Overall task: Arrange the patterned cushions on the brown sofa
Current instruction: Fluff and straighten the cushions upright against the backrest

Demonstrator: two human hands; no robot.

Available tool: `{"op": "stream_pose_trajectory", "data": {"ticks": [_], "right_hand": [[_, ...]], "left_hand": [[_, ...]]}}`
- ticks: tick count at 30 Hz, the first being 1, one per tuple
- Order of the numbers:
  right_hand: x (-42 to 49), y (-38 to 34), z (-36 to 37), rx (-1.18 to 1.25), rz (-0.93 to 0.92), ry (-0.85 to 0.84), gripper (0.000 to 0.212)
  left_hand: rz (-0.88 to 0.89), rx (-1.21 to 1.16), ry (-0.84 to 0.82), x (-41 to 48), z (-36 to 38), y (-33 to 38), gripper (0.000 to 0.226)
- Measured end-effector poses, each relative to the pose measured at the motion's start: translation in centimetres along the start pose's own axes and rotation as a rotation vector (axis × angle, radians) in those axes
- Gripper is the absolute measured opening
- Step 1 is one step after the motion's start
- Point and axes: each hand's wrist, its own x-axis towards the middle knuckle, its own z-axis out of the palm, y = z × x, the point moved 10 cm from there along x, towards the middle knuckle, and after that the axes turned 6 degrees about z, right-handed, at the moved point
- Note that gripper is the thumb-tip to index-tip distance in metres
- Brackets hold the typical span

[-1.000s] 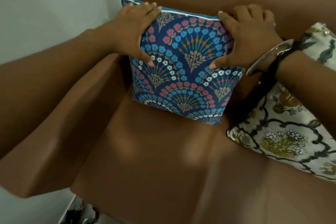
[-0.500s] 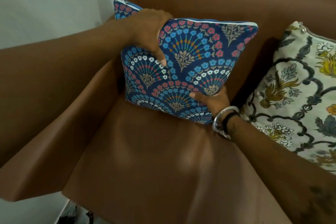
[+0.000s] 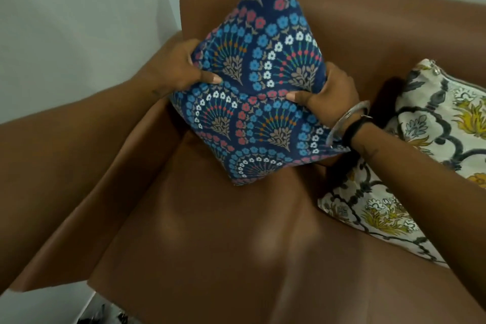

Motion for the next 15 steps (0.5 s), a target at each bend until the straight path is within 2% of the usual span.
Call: {"op": "stream_pose_trajectory", "data": {"ticks": [2, 4, 7, 9, 10, 11, 12, 13, 15], "right_hand": [[0.0, 0.5, 0.2, -0.008, 0.005, -0.003, 0.06], [0.0, 0.2, 0.2, 0.0, 0.009, -0.038, 0.067], [-1.5, -0.9, -1.6, -0.072, -0.035, -0.024, 0.085], [-5.1, -1.2, -5.9, -0.155, -0.148, 0.185, 0.084], [-8.0, -0.7, -8.7, -0.185, -0.223, 0.348, 0.077], [-11.4, 0.8, -11.6, -0.219, -0.27, 0.519, 0.069], [-14.9, 3.6, -14.2, -0.248, -0.256, 0.665, 0.064], [-18.1, 7.4, -16.5, -0.261, -0.168, 0.777, 0.065], [-22.6, 16.6, -19.8, -0.22, 0.162, 0.867, 0.085]], "left_hand": [[-0.036, 0.035, -0.039, 0.3, 0.5, -1.3, 0.068], [-0.035, 0.072, -0.015, 0.3, 0.1, -1.9, 0.07], [-0.009, -0.065, 0.194, -1.2, -0.6, -0.4, 0.072], [-0.001, -0.107, 0.546, -4.3, -0.5, 1.9, 0.079], [0.116, -0.011, 0.681, -6.0, 0.9, 5.2, 0.081], [0.299, 0.093, 0.716, -7.2, 3.7, 9.9, 0.08], [0.5, 0.196, 0.651, -7.7, 7.7, 15.1, 0.078], [0.67, 0.281, 0.506, -7.5, 12.1, 20.1, 0.078], [0.824, 0.463, 0.148, -5.4, 20.8, 27.2, 0.087]]}}
